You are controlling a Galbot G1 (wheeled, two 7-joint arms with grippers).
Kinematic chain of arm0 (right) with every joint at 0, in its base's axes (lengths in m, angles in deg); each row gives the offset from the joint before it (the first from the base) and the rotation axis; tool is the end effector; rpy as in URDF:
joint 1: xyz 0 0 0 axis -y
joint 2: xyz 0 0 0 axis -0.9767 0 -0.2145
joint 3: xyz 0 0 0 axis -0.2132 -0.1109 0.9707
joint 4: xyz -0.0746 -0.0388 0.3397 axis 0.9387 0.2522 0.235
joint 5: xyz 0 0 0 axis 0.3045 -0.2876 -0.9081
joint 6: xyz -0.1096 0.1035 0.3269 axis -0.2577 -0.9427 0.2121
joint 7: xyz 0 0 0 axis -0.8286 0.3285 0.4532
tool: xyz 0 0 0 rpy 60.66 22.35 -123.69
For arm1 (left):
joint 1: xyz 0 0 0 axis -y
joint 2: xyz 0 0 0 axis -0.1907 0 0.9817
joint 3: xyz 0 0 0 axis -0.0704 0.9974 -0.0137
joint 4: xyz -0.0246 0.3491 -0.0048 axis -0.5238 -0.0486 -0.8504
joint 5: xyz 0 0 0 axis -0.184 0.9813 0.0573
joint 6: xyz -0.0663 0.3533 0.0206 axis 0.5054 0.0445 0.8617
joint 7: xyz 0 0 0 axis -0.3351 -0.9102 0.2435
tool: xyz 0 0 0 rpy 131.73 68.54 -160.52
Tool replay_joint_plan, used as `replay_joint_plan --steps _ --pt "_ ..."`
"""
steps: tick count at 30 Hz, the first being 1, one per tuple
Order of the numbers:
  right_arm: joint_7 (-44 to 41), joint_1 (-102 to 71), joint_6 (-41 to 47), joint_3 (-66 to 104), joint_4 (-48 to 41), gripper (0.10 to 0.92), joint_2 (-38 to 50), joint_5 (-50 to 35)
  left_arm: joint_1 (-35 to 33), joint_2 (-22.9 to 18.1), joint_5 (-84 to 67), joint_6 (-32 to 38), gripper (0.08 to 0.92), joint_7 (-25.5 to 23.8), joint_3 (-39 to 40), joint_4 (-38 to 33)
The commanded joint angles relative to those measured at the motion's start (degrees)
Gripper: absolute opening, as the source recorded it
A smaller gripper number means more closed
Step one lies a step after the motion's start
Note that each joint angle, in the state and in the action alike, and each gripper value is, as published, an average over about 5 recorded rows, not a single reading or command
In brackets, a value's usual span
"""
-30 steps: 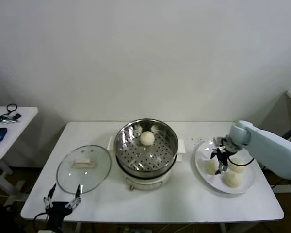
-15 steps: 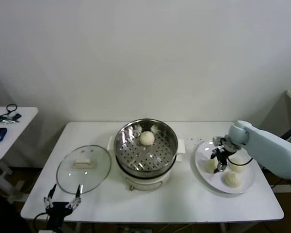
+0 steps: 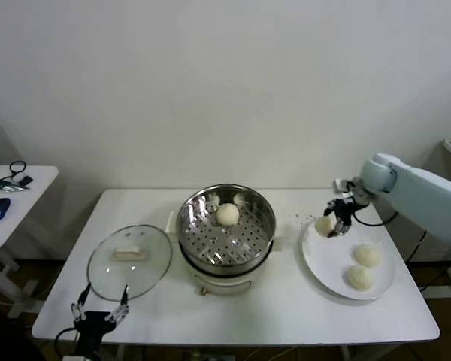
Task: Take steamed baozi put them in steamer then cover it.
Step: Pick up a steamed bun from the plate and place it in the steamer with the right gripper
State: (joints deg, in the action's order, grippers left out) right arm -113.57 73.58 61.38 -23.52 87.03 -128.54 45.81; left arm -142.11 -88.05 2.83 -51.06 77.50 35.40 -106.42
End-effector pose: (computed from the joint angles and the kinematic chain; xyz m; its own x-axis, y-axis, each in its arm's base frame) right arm 0.5817 -0.1389 -0.0904 -0.2026 -0.2257 0.9529 -0.9783 0.0028 -0.2074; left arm 0.1143 0.0888 -0.3578 -0.9722 -0.1041 0.2098 -0.0535 0.9709 0.2335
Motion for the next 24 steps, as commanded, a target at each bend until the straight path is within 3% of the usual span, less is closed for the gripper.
replay_joint_plan --steps 1,14,24 --pt "3.09 17.19 2.88 -9.66 4.28 0.682 -5.98 -12.4 -0.72 0.32 0.31 -0.39 0.823 -0.1 0.79 -1.18" --pt "13.81 18.52 12.69 -12.08 9.65 0.687 -17.8 -27.18 -2.51 0.01 0.67 -0.1 0.823 -0.16 1.43 -1.94" --pt "17.21 14.8 15.67 -14.58 10.26 0.687 -26.54 -28.47 -2.72 0.35 0.67 0.13 0.823 -0.06 1.33 -1.24"
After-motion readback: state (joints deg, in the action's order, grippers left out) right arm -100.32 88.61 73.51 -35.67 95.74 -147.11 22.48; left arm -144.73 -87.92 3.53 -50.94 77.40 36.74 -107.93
